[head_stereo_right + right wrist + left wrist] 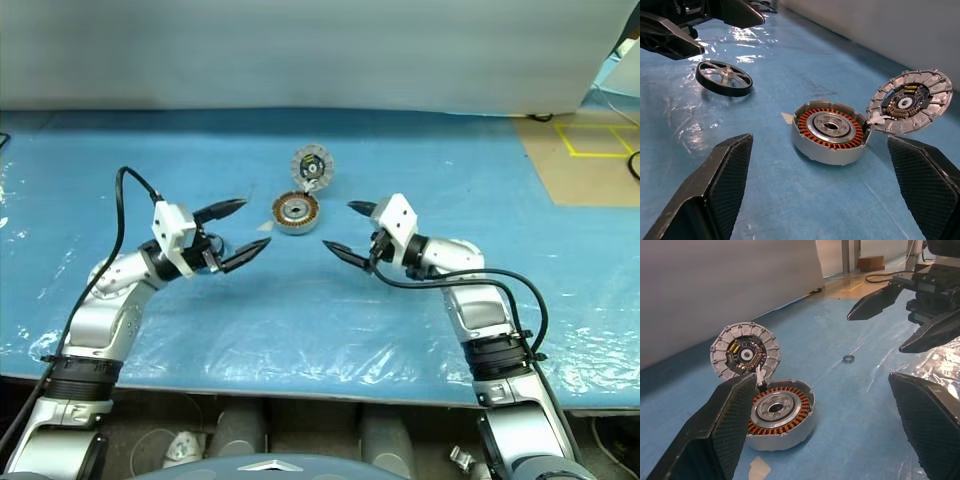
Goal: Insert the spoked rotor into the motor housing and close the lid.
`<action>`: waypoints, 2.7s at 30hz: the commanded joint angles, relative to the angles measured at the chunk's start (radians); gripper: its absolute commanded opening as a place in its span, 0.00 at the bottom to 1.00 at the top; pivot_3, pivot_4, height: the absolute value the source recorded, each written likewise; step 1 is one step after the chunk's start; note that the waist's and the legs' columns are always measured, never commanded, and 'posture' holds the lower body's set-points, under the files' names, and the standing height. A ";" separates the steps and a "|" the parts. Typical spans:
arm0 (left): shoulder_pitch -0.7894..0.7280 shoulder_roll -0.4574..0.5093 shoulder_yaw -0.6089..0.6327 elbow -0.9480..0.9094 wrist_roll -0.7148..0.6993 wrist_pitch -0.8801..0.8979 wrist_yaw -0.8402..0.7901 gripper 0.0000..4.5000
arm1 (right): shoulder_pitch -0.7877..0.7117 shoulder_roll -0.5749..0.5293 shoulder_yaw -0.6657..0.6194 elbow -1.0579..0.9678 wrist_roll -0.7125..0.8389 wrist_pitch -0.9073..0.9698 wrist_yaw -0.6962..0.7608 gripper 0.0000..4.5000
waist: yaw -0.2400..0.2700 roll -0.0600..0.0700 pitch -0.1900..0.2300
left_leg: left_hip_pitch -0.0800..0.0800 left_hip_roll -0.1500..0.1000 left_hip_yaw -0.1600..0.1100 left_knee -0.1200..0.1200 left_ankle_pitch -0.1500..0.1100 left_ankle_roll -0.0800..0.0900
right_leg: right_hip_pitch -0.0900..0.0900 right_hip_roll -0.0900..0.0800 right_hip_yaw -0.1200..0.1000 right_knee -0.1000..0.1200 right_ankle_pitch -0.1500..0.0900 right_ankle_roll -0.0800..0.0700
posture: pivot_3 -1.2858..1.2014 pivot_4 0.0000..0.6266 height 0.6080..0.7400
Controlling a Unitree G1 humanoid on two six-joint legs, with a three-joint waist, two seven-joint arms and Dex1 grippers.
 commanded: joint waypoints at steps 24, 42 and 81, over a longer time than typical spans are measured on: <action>0.052 0.017 0.023 -0.077 0.004 -0.010 0.028 0.99 | -0.033 -0.023 0.009 0.032 -0.039 -0.012 0.023 1.00 | 0.001 0.000 0.000 | 0.000 0.000 0.000 0.000 0.000 0.000 | 0.000 0.000 0.000 0.000 0.000 0.000 | 0.52 0.24 1.00; 0.082 0.046 0.047 -0.107 0.001 -0.006 0.050 0.99 | -0.146 0.034 0.057 0.094 -0.049 0.047 0.035 1.00 | -0.003 0.000 0.000 | 0.000 0.000 0.000 0.000 0.000 0.000 | 0.000 0.000 0.000 0.000 0.000 0.000 | 0.52 0.24 1.00; 0.219 0.050 0.077 -0.250 0.000 0.060 0.120 0.99 | -0.856 0.233 0.388 1.058 -0.537 -0.483 0.223 1.00 | -0.025 0.000 0.000 | -0.004 0.003 0.001 0.001 -0.001 0.001 | -0.004 0.000 -0.003 0.004 -0.002 -0.004 | 0.52 0.24 1.00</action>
